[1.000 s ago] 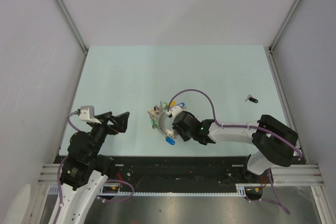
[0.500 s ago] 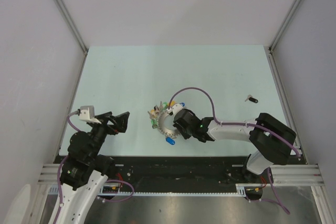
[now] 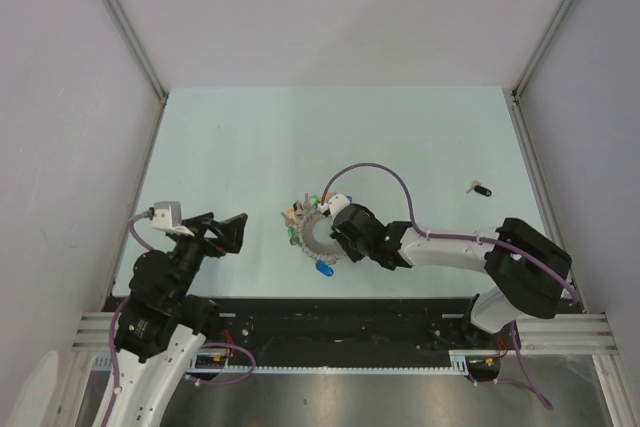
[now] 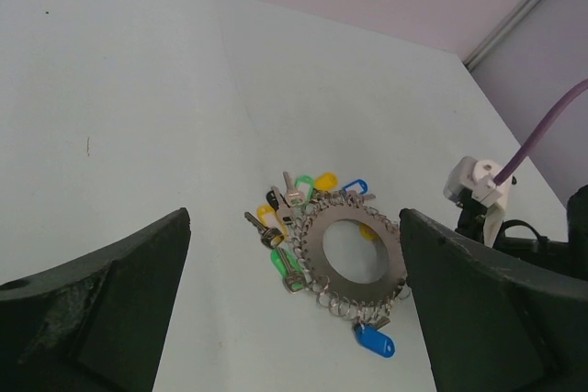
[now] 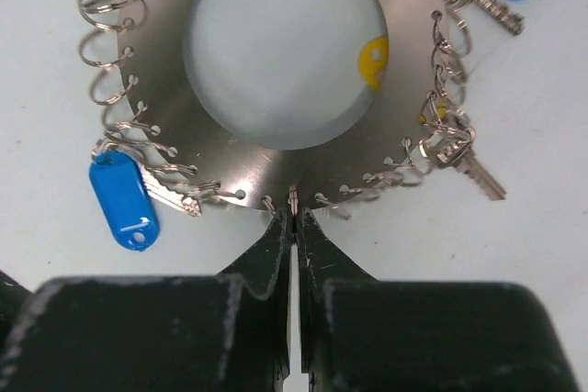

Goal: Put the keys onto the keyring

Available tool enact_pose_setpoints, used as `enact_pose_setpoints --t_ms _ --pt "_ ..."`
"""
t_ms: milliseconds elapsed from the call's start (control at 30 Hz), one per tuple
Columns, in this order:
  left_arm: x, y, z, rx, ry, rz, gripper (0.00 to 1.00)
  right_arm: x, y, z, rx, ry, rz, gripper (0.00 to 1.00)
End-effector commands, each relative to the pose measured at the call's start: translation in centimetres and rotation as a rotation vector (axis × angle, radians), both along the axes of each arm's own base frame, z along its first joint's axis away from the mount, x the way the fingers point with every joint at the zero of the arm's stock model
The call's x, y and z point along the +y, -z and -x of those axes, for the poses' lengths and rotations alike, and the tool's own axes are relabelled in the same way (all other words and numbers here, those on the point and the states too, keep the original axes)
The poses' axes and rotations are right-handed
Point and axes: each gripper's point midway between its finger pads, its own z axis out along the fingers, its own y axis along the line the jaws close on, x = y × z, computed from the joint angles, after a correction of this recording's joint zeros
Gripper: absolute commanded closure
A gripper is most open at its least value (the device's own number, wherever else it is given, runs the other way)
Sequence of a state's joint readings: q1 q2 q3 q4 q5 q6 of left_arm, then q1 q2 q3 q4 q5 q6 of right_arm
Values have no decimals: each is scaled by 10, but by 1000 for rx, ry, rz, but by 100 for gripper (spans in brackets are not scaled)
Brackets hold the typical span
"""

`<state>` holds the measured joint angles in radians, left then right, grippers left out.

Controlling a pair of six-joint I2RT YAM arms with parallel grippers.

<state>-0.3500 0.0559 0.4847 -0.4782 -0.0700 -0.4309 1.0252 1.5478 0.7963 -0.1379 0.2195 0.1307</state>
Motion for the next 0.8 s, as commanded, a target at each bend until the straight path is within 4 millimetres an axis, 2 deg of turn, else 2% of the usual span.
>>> enact_pose_setpoints --t_ms 0,100,167,233,300,333,400,433,500,533,567,600,667,700,767 --pt "-8 -3 -3 -50 51 -37 0 19 -66 -24 -160 1 -142 100" --pt "-18 -7 -3 -86 117 -69 0 24 -95 -29 -224 -25 -211 100" --pt "-26 -13 -4 -121 163 -95 0 26 -108 -32 -240 -42 -257 100" --pt "-35 -23 -3 -172 220 -121 0 31 -131 -36 -277 -56 -331 100" --pt "-42 -36 -5 -205 256 -134 0 31 -144 -38 -292 -69 -374 100" --pt "-45 -40 -6 -217 275 -153 0 33 -159 -38 -327 -85 -408 100" --pt "-56 -50 -9 -232 342 -182 0 35 -174 -37 -361 -119 -444 100" --pt "-60 -51 -11 -232 364 -192 0 36 -192 -35 -409 -148 -479 100" --pt "-74 -56 -15 -231 447 -219 0 39 -206 -27 -448 -211 -528 100" --pt "-79 -58 -15 -233 478 -225 0 38 -232 -24 -523 -235 -589 100" --pt "-86 -59 -14 -237 521 -228 0 40 -244 -16 -546 -282 -635 100" --pt "-90 -70 -14 -271 542 -236 0 36 -252 -15 -575 -292 -662 100" --pt "-96 -73 -20 -279 569 -242 0 31 -276 -7 -627 -329 -747 100" --pt "-101 -83 -18 -329 604 -253 0 23 -283 -14 -645 -313 -762 100" --pt "-109 -84 -20 -335 654 -264 0 17 -293 -8 -631 -355 -812 100"
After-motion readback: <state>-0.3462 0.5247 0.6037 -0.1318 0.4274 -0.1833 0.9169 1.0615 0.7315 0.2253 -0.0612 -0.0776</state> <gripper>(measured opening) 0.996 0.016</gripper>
